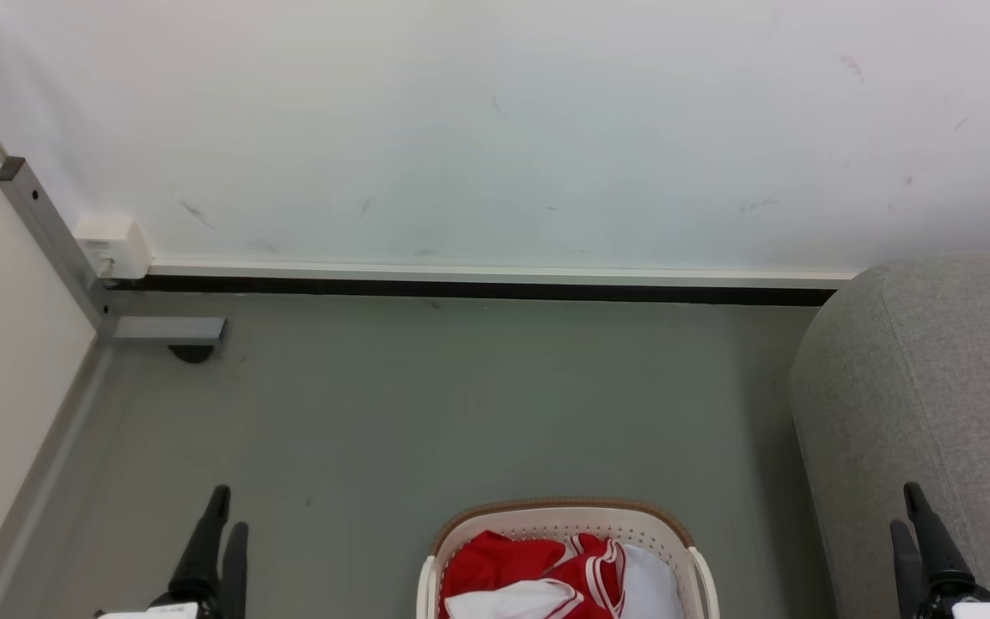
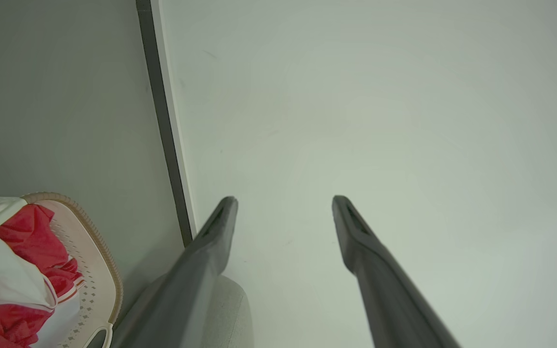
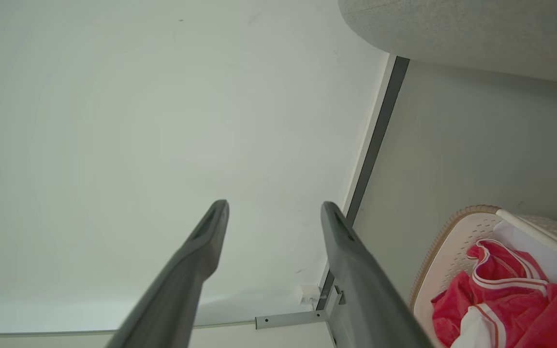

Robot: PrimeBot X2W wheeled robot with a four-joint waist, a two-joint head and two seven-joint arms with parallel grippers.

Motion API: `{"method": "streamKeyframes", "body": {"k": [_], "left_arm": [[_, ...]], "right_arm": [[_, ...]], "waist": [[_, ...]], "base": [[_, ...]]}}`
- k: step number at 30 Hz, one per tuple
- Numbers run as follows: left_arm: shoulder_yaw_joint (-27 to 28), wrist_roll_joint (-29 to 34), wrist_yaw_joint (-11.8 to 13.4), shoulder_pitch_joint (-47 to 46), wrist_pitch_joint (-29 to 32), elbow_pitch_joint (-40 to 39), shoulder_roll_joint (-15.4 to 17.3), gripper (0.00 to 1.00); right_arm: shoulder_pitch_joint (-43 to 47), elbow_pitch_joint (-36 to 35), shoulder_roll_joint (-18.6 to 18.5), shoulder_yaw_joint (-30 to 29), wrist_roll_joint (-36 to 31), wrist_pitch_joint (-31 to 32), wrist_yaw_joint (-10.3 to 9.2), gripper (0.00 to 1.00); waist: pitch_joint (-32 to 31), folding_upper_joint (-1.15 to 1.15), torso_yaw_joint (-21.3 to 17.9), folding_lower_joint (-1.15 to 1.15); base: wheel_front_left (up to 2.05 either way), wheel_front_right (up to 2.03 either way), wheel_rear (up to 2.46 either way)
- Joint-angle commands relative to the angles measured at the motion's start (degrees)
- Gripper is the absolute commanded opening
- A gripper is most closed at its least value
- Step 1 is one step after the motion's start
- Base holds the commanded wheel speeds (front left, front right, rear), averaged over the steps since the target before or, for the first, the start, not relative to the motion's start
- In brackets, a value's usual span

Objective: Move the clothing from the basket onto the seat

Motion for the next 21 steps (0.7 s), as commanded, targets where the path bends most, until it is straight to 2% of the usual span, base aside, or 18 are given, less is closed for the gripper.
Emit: {"method": "streamKeyframes", "body": {"k": [1, 9, 21], "left_arm": [[-0.3, 0.6, 0.0, -1.2, -0.6, -0.7, 0.3, 1.00], [-0.9, 4.6, 0.2, -1.6, -2.9, 0.0, 0.3, 1.00], [-1.5, 17.1, 1.8, -1.8, -5.9, -1.2, 0.5, 1.00]], "right_arm": [[-1.3, -0.9, -0.4, 0.7, -1.2, -0.7, 0.00, 1.00], [-1.7, -1.2, -0.5, 2.0, -8.5, -2.9, -0.01, 1.00], [-1.9, -3.3, -0.6, 3.7, -22.7, -5.9, -0.02, 1.00]], "waist": [[0.0, 0.00, 0.0, 0.00], [0.0, 0.00, 0.0, 0.00], [0.0, 0.00, -0.1, 0.00]], "base": [[0.00, 0.00, 0.00], [0.00, 0.00, 0.00], [0.00, 0.00, 0.00]]}}
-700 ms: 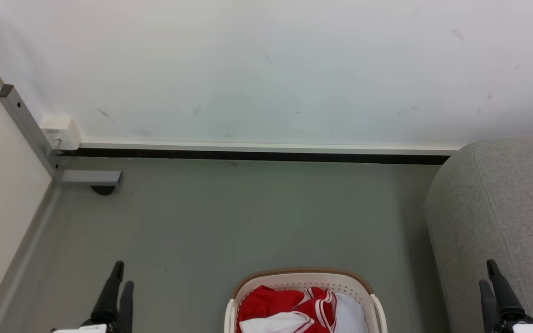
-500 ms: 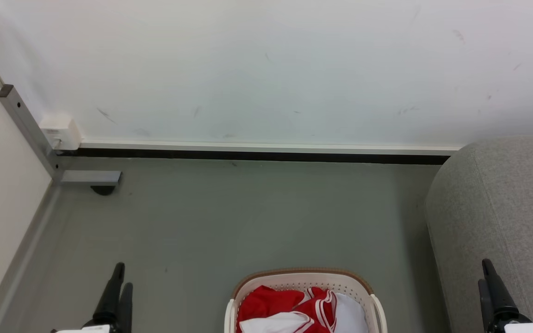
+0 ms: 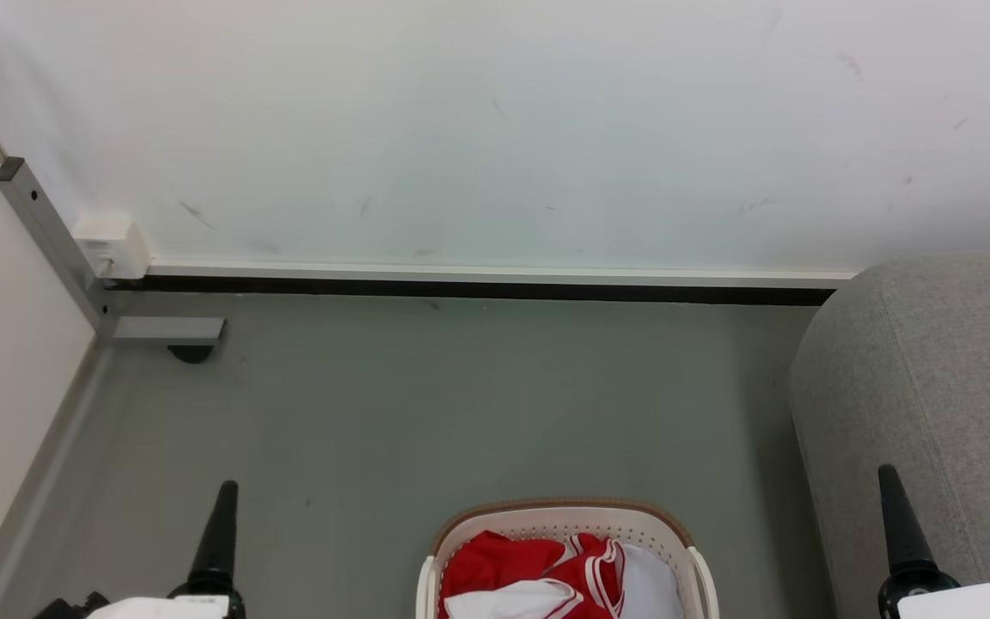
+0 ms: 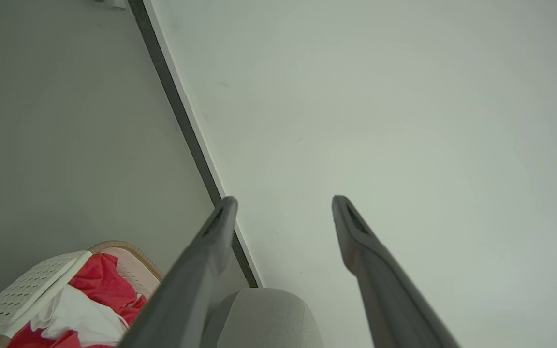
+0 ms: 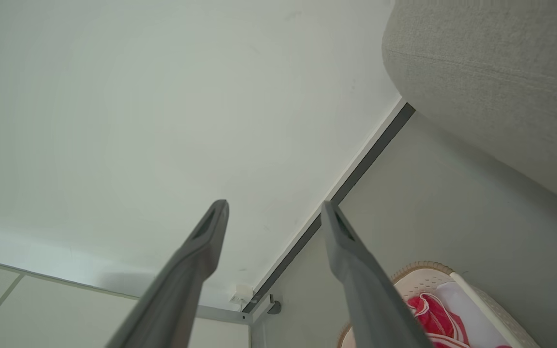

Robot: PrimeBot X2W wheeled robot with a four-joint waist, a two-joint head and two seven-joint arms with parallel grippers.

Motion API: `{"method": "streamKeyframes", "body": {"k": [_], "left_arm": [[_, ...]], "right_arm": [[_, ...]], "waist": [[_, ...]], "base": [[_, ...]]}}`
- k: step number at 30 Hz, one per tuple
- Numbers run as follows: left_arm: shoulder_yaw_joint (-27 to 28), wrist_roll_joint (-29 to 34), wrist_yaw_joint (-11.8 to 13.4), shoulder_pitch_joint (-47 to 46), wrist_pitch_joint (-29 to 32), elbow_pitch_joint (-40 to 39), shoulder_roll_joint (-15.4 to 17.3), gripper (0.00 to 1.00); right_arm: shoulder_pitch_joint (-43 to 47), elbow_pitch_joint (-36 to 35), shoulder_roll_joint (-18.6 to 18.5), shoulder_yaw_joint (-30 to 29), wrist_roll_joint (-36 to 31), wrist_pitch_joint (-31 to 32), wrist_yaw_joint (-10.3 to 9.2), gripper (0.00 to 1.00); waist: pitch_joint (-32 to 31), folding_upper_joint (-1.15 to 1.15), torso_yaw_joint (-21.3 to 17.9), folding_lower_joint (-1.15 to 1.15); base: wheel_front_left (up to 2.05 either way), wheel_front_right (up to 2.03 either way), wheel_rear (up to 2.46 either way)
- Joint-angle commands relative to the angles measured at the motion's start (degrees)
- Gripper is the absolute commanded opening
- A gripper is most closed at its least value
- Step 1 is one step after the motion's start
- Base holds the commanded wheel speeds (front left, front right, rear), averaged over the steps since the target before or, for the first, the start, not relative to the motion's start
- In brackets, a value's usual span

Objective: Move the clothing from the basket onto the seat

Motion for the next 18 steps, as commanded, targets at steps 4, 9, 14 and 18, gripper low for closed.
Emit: {"method": "streamKeyframes", "body": {"k": [4, 9, 14, 18], "left_arm": [[-0.1, 5.8, 0.7, -1.2, -1.3, -1.6, 0.5, 1.00], [-0.1, 11.3, 1.2, -1.2, -2.4, -2.3, 0.5, 1.00], [-0.1, 16.6, 1.5, -1.0, -3.5, -2.7, 0.6, 1.00], [0.0, 20.7, 1.6, -0.8, -4.2, -2.9, 0.6, 1.00]], "right_arm": [[-1.9, -1.7, -0.5, 1.1, -6.5, -1.5, -0.03, 1.00], [-2.1, -1.9, -0.9, 2.2, -12.2, -2.6, -0.03, 1.00], [-2.5, -2.1, -1.4, 3.1, -17.6, -3.6, -0.04, 1.00], [-2.7, -2.0, -1.9, 3.9, -21.7, -4.4, -0.04, 1.00]], "waist": [[0.0, 0.00, -0.1, 0.00], [0.0, 0.00, -0.1, 0.00], [0.0, 0.00, -0.2, 0.00], [0.0, 0.00, -0.2, 0.00]], "base": [[0.00, 0.00, 0.00], [0.00, 0.00, 0.00], [0.00, 0.00, 0.00], [0.00, 0.00, 0.00]]}}
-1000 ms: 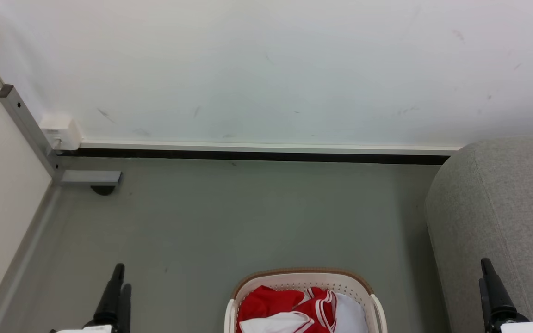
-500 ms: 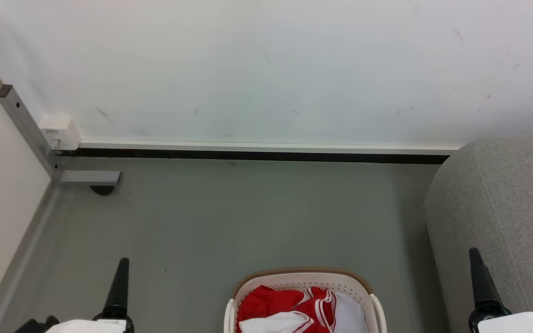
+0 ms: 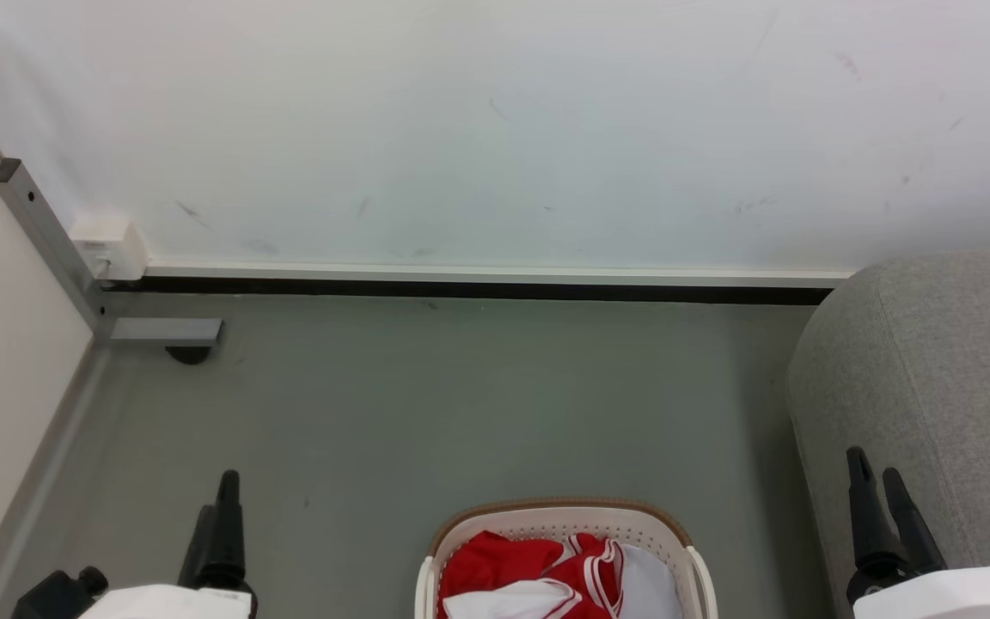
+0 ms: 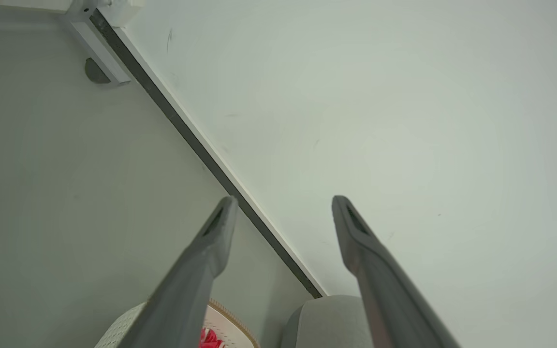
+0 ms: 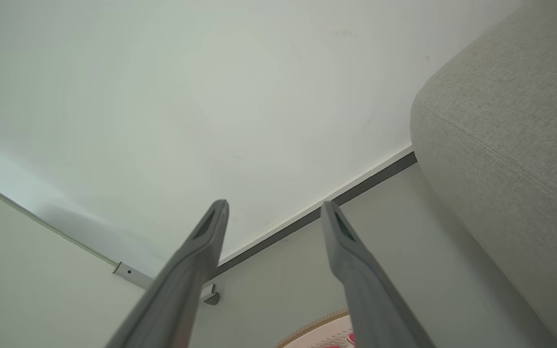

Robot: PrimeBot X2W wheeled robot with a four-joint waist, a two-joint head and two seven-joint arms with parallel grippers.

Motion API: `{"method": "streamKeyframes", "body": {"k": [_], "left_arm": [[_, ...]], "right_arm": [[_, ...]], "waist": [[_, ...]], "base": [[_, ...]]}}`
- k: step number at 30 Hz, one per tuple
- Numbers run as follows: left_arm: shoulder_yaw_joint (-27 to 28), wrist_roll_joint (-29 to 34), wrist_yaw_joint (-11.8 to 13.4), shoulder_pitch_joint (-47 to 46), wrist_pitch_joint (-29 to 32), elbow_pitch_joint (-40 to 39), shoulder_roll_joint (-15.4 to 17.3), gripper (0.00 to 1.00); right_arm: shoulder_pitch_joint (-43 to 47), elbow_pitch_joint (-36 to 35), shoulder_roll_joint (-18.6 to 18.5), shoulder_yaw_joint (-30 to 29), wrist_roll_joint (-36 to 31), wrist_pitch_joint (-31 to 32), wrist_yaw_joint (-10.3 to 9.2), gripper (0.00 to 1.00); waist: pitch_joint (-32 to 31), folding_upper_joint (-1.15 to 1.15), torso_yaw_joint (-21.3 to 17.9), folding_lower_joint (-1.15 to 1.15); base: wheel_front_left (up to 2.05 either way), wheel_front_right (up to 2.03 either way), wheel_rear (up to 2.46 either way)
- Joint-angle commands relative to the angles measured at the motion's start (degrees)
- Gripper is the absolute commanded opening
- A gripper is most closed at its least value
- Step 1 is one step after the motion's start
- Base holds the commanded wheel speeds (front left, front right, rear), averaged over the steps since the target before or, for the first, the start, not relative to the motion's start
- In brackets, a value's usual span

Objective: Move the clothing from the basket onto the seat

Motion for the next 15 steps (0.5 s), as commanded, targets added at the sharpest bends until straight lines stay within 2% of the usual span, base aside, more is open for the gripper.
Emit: {"method": "streamKeyframes", "body": {"k": [1, 15], "left_arm": [[0.1, 2.8, 0.0, -0.7, -0.6, -0.8, 0.5, 1.00], [-0.1, 15.4, -0.4, -0.4, -3.0, -0.5, 0.6, 1.00]], "right_arm": [[-1.8, -0.8, -0.6, 0.4, -2.7, -0.7, -0.04, 1.00], [-2.0, 0.1, -1.4, 1.8, -13.9, -3.0, -0.05, 1.00]], "waist": [[0.0, 0.00, 0.0, 0.00], [-0.2, 0.00, 0.0, 0.00]], "base": [[0.00, 0.00, 0.00], [0.00, 0.00, 0.00]]}}
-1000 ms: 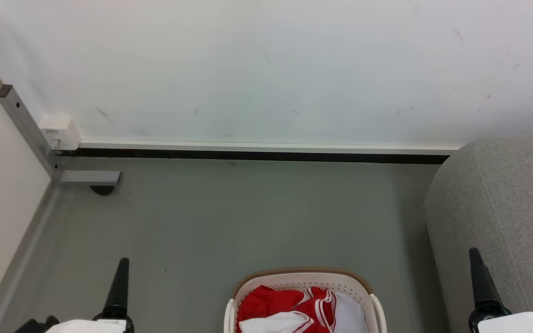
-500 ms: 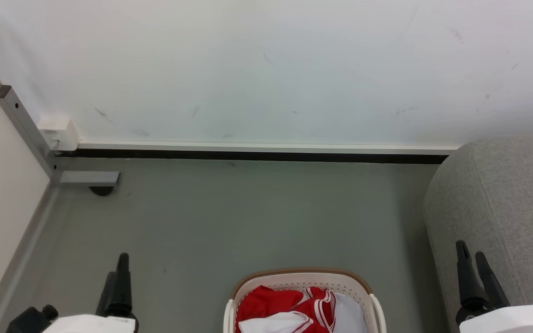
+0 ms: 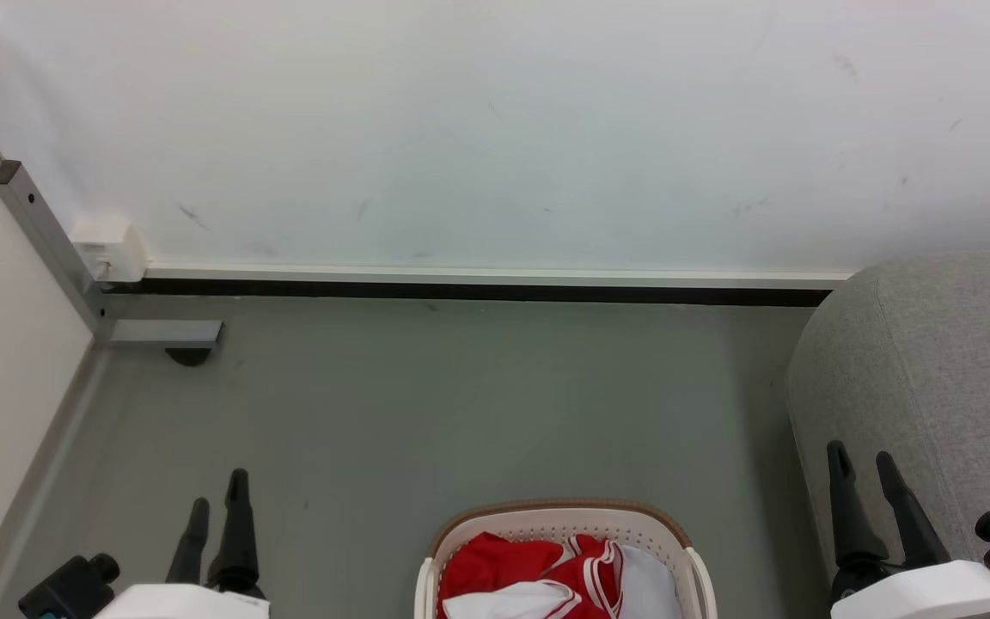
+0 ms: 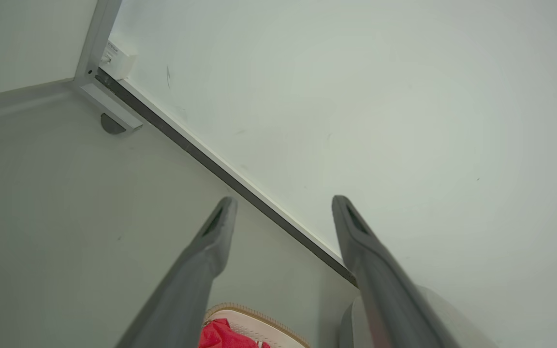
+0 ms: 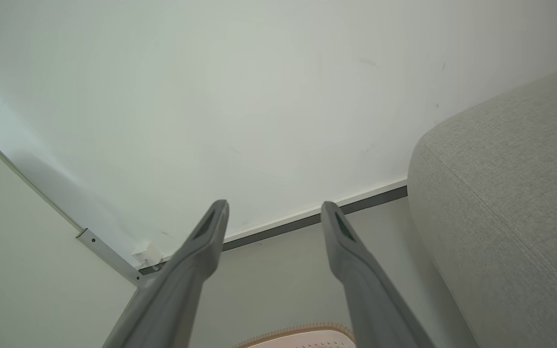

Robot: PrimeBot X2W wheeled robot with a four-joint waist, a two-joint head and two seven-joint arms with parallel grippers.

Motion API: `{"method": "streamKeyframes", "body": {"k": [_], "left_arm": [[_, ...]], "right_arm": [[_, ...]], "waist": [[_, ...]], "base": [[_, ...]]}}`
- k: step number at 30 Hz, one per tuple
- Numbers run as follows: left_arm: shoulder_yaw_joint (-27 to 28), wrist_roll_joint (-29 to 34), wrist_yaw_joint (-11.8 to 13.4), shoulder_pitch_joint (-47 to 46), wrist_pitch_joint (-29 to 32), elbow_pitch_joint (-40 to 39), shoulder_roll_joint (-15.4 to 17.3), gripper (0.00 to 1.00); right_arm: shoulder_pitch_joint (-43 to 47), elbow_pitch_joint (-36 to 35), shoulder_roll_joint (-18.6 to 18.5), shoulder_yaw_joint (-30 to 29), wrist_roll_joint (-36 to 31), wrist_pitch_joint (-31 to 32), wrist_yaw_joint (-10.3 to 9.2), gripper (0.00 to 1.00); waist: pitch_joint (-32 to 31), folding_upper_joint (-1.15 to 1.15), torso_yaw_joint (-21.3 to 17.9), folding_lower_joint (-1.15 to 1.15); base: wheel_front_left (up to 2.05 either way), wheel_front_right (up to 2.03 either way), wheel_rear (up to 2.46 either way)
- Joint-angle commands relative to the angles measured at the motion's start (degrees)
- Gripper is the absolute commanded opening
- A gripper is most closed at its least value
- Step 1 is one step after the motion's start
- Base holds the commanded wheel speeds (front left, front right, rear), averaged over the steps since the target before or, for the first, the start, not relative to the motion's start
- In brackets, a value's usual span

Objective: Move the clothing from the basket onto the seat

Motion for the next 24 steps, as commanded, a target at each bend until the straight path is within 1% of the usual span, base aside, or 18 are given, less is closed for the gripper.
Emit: {"method": "streamKeyframes", "body": {"k": [1, 13, 24], "left_arm": [[0.1, 1.9, -0.3, -0.4, -0.7, -0.4, 0.5, 1.00], [0.3, 10.7, -0.5, -0.4, -2.6, -0.5, 0.6, 1.00], [0.4, 17.9, -0.7, -0.6, -4.2, -0.5, 0.6, 1.00]], "right_arm": [[-1.1, -0.4, -0.6, 0.2, -1.6, -0.6, -0.05, 1.00], [-1.1, 0.0, -0.9, 1.0, -9.6, -2.5, -0.07, 1.00], [-0.6, 0.5, -0.9, 0.4, -15.5, -4.1, -0.08, 1.00]], "waist": [[0.0, 0.00, 0.0, 0.00], [0.1, 0.00, 0.0, 0.00], [0.0, 0.00, 0.1, 0.00]], "base": [[0.00, 0.00, 0.00], [0.00, 0.00, 0.00], [0.00, 0.00, 0.00]]}}
